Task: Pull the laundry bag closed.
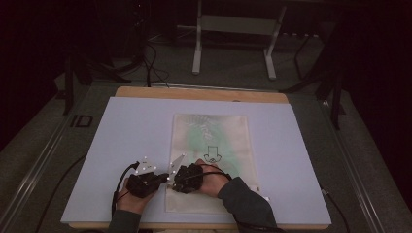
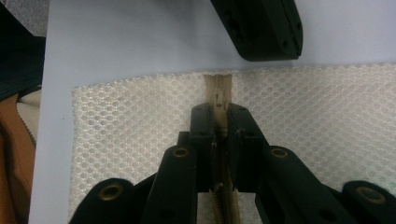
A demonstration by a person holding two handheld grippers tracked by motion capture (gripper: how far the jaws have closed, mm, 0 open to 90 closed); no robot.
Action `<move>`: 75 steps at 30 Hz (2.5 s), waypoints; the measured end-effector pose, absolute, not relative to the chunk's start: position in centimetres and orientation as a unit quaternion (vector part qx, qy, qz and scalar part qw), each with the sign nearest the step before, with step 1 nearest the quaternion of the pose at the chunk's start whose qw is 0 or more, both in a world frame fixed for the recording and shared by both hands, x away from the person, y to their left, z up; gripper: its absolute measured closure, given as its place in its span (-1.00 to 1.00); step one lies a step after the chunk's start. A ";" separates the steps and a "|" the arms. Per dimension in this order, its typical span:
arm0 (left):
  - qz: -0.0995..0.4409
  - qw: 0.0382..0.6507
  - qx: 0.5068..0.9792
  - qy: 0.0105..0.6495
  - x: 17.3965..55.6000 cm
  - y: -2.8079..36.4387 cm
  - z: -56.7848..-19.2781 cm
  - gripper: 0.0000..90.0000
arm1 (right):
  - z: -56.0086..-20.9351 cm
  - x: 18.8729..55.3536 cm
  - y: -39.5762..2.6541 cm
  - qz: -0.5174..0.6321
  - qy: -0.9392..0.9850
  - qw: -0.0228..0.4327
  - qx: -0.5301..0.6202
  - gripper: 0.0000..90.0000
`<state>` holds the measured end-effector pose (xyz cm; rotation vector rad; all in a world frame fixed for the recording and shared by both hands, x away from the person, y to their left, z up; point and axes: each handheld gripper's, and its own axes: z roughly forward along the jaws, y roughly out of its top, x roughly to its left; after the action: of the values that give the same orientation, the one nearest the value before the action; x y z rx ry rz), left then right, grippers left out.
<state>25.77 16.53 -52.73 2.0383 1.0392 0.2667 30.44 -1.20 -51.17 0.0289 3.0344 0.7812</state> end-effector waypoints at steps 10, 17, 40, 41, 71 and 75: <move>0.099 0.399 0.814 0.410 25.9 15.8 -53.0 0.97 | -51.2 30.4 -1.2 0.252 0.968 0.007 0.007 0.82; 0.098 0.391 0.821 0.405 25.9 15.4 -53.2 0.97 | -51.2 30.4 -1.2 0.254 0.967 0.007 0.006 0.82; 0.109 0.362 0.837 0.396 26.0 14.7 -53.4 0.99 | -51.2 30.4 -1.4 0.250 0.968 0.014 -0.003 0.83; 0.109 0.362 0.837 0.396 26.0 14.7 -53.4 0.99 | -51.1 30.4 -1.4 0.249 0.969 0.014 -0.003 0.83; 0.103 0.365 0.835 0.398 26.1 14.8 -53.4 0.99 | -50.8 30.0 -2.4 0.223 0.975 0.023 -0.008 0.83; 0.104 0.363 0.837 0.396 26.1 14.8 -53.4 0.99 | -50.8 30.0 -2.6 0.219 0.975 0.023 -0.007 0.83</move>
<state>26.12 14.78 -53.37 2.1540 1.0202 0.2680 29.98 -2.58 -50.76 -0.0228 3.0198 0.6770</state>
